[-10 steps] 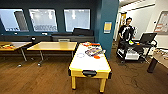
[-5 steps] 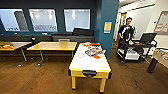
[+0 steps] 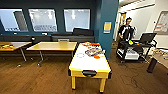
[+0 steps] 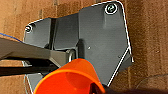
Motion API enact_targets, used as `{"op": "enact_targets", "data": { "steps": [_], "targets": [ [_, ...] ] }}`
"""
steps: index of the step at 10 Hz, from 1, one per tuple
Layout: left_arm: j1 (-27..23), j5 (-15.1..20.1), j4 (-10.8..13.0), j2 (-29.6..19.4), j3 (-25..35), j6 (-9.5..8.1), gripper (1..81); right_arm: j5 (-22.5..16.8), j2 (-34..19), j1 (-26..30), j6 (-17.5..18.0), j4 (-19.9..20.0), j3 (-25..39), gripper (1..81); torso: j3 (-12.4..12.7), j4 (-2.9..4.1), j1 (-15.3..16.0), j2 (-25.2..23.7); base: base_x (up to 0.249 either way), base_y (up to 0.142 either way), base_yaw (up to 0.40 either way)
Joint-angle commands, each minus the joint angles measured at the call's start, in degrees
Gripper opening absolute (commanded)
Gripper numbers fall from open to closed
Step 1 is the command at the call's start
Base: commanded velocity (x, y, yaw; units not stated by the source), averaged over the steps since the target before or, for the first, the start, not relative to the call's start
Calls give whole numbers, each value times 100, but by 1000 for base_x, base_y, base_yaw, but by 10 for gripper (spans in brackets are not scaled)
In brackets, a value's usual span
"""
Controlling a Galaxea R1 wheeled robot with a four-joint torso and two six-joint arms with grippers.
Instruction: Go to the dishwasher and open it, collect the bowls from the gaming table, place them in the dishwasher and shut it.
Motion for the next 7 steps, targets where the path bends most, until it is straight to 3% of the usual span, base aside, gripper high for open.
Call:
{"op": "enact_targets", "data": {
  "steps": [1, 5, 7],
  "targets": [
    [-240, 232, 75, -68, -58, 17, 10, -210, -58, 178, -31, -76, -31, 10, 0, 0, 0, 0, 0, 0, -370],
    [-240, 233, 49, -68, -58, 8, 10, -341, -76, 169, -31, -155, -5, 10, 0, 0, 2, 0, 0, 0, -382],
    [-240, 242, 40, -68, -66, 8, 10, -456, -102, 142, -31, -392, 100, 10, 0, 0, 2, 0, 0, 0, -382]
  ]
}}
